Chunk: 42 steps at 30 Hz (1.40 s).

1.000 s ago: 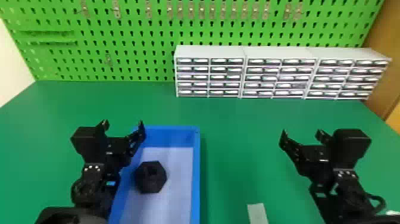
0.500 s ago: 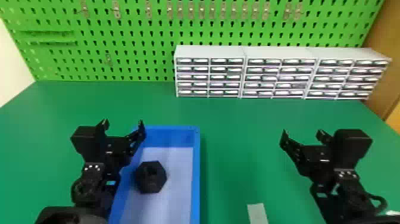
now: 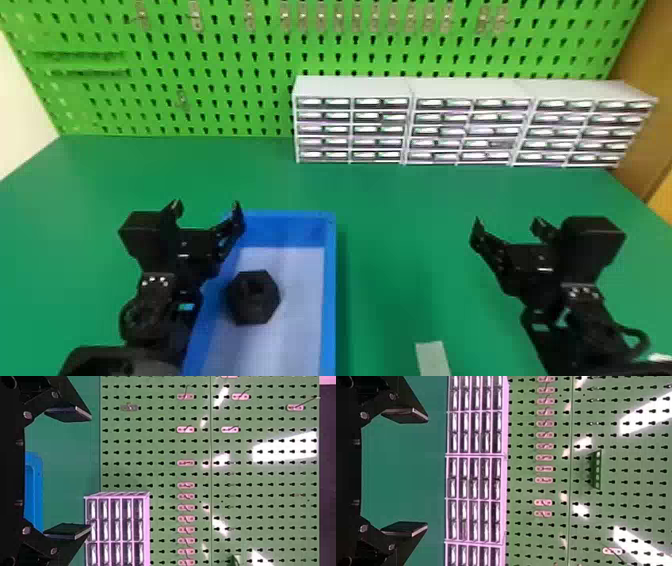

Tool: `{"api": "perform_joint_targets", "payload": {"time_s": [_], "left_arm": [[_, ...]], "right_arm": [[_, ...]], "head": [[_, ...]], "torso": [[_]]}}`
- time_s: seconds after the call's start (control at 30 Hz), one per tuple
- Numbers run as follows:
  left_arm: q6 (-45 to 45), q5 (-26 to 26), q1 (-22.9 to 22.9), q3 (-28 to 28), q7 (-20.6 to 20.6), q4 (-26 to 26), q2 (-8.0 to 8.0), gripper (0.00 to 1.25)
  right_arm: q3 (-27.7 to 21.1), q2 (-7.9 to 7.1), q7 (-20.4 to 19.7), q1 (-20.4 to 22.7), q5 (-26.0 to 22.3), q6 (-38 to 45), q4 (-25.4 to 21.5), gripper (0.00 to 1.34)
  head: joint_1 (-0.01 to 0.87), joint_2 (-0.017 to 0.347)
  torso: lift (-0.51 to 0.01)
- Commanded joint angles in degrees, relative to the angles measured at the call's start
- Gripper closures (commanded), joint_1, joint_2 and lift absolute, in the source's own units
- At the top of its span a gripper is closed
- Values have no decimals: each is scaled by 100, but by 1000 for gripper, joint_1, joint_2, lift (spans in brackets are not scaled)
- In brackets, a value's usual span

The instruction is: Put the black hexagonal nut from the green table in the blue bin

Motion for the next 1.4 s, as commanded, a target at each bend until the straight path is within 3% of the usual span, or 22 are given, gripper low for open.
{"api": "perform_joint_targets", "payload": {"time_s": [0.0, 1.37], "left_arm": [[-5, 0, -2, 0, 0, 0, 0, 283], [-5, 26, -55, -79, 52, 97, 0, 283]], "right_arm": [[0, 1, 0, -2, 1, 0, 0, 328], [18, -26, 0, -2, -8, 0, 0, 328]], "head": [[657, 57], [657, 57]], "torso": [[-95], [-95]]}}
